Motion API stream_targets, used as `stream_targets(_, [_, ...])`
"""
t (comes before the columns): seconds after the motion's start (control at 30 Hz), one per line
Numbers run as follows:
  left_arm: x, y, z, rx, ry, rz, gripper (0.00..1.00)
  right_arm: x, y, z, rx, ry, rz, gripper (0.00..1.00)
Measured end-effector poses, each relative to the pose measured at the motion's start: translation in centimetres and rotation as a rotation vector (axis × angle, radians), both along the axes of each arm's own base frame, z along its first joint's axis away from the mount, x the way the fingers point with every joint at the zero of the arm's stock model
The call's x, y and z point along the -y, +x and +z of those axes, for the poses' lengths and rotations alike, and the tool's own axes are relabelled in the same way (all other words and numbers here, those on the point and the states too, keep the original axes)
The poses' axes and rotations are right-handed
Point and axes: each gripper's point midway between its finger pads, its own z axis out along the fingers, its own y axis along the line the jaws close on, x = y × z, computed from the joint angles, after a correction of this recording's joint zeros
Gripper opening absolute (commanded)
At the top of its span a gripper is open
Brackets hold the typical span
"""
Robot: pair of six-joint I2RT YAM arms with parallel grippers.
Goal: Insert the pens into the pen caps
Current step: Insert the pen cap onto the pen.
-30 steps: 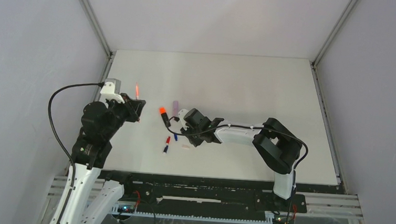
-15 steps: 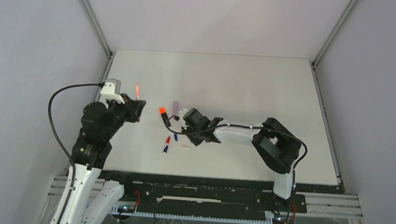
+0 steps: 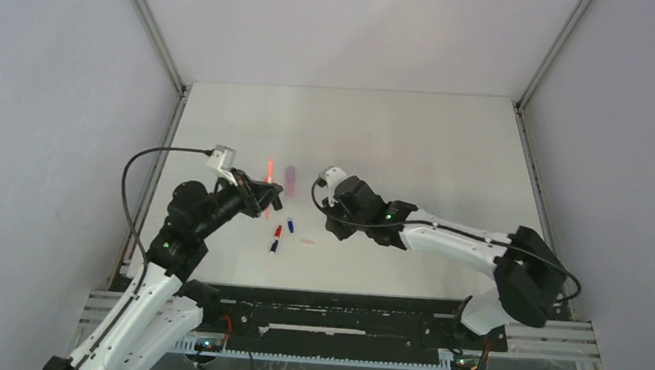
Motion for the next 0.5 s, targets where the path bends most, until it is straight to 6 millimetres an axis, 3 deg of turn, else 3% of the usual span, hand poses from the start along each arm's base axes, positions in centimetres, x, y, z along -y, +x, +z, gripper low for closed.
stream_targets(0.1, [2.5, -0.6, -0.6, 0.032, -0.039, -0.087, 0.0, 1.0, -0.7, 2.1, 0.0, 0.086, -0.035, 0.0])
stream_targets(0.23, [4.0, -0.9, -1.9, 0.105, -0.086, -0.141, 0.0, 2.1, -1.3, 4.2, -0.01, 0.187, -0.083, 0.0])
stream_targets(0.37, [6.0, -2.6, -4.1, 0.17, -0.084, -0.225, 0.0, 2.1, -1.6, 6.8, -0.013, 0.293, -0.107, 0.0])
stream_targets(0.5, [7.5, -4.3, -4.6, 0.263, -0.058, -0.302, 0.0, 1.7, -1.8, 10.7, 0.012, 0.444, -0.104, 0.0])
